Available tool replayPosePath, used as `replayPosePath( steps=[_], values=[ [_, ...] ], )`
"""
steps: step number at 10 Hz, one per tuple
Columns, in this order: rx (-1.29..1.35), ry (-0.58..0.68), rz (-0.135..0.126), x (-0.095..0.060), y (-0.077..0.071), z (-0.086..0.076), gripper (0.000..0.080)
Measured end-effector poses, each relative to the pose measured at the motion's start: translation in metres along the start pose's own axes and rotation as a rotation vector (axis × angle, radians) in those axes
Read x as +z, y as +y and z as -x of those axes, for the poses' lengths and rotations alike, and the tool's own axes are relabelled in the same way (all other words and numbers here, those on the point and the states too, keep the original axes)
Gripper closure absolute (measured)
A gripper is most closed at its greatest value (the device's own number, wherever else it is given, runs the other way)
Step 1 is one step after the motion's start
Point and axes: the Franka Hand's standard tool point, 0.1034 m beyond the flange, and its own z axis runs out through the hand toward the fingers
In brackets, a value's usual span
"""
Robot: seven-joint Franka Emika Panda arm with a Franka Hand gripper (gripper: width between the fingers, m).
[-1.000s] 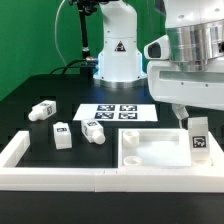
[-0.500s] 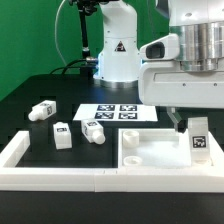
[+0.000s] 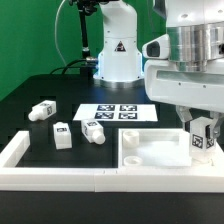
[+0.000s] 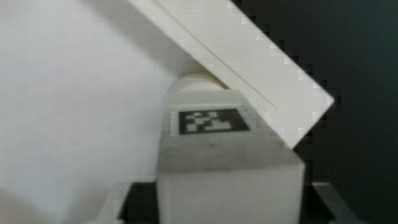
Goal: Assemble one leg
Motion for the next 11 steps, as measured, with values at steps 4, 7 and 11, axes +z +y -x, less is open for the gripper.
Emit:
replayPosePath(
  steps=[4, 7, 11],
  values=[
    [0.677, -0.064, -0.041, 0.002, -0.001, 0.008, 0.0506],
    [0.64, -0.067, -0.048, 0.002, -0.002, 0.01, 0.0506],
    [-0.074, -0.016, -0.019, 0.001, -0.004, 0.011, 0.0219]
  ],
)
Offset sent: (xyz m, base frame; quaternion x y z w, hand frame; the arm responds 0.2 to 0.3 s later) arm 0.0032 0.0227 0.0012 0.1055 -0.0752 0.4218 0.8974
